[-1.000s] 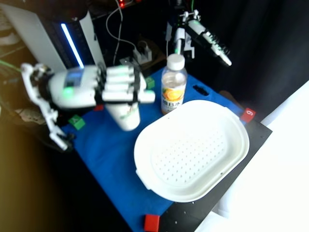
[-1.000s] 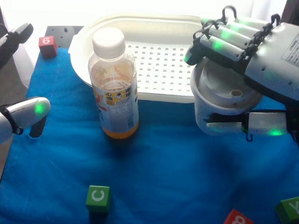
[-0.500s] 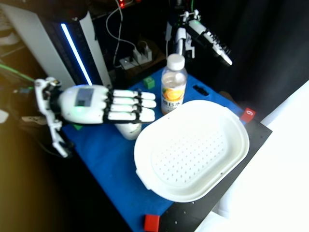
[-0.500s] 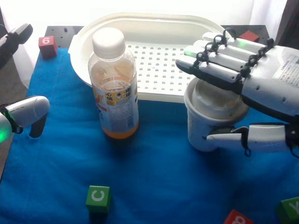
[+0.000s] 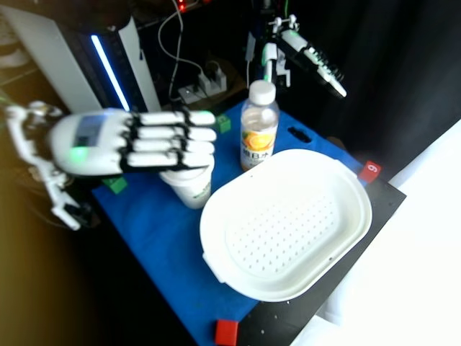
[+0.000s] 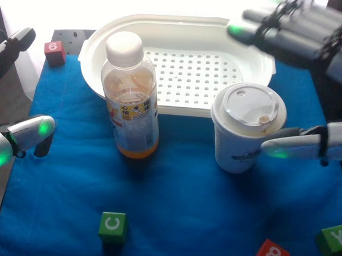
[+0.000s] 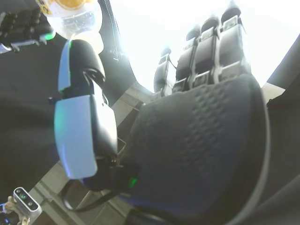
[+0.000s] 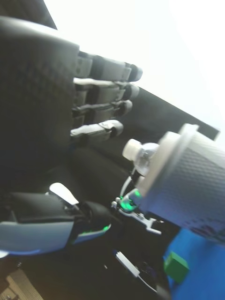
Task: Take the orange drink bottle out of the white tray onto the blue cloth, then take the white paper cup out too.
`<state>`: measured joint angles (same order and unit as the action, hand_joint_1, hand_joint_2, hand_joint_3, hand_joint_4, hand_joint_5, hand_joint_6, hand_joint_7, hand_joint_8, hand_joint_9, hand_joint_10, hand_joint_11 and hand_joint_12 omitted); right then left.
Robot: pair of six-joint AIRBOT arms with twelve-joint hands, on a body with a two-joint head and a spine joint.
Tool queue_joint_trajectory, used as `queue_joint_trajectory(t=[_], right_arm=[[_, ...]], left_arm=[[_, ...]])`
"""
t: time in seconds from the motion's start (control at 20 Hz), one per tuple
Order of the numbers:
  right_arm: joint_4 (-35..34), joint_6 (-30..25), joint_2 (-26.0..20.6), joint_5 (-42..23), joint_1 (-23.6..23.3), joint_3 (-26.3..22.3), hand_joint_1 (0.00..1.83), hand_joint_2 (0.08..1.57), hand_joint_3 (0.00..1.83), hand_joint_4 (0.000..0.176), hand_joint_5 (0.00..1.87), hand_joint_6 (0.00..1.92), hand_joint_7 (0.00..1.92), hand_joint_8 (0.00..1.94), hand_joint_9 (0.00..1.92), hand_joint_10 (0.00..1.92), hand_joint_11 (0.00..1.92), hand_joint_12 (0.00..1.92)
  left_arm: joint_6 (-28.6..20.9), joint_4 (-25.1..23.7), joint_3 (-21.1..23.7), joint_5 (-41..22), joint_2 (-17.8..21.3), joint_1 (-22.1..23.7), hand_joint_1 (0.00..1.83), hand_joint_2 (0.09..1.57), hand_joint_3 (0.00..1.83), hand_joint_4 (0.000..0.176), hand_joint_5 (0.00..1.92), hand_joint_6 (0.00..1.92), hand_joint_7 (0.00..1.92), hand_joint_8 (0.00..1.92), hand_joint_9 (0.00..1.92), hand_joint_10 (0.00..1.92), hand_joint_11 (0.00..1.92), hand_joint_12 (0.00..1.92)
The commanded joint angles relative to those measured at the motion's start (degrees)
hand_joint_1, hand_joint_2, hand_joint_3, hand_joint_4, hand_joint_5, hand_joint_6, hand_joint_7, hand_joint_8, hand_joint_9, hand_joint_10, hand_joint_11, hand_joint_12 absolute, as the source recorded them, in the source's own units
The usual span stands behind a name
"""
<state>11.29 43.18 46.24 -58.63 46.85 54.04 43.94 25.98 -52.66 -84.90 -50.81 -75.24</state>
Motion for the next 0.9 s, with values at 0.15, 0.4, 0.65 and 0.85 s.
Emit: queue_joint_trajectory(t=[0.15,0.4,0.65,0.85], right_arm=[[-5.86,-0.18,-0.89,-15.60,0.46,0.11,0.42,1.24,0.08,0.004,0.00,0.00,0.00,0.00,0.00,0.00,0.00,0.00],[-14.17,8.19,0.09,-16.71,0.45,0.60,0.66,1.35,0.00,0.000,0.01,0.08,0.01,0.00,0.00,0.01,0.00,1.83],[-16.62,8.23,1.01,-17.90,0.46,1.11,0.60,1.35,0.00,0.000,0.03,0.01,0.06,0.03,0.04,0.02,0.00,1.92],[-17.08,8.34,-1.74,-21.51,0.46,-0.62,0.60,1.39,0.01,0.000,0.00,0.00,0.00,0.00,0.01,0.01,0.00,1.92]], left_arm=[[-0.37,-0.94,-0.04,-7.42,0.73,0.15,0.59,1.14,0.00,0.175,0.00,0.00,0.00,0.00,0.00,0.00,0.00,0.15],[-0.38,-2.10,-0.66,-7.69,1.47,0.71,0.56,1.15,0.00,0.159,0.00,0.00,0.00,0.00,0.00,0.00,0.00,0.34],[-0.57,-2.25,-1.06,-10.12,1.87,1.09,0.50,1.17,0.00,0.138,0.00,0.00,0.00,0.00,0.00,0.00,0.00,0.24],[-0.20,-2.34,-1.14,-14.22,3.00,1.63,0.59,1.18,0.00,0.172,0.00,0.00,0.00,0.00,0.00,0.00,0.00,0.25]])
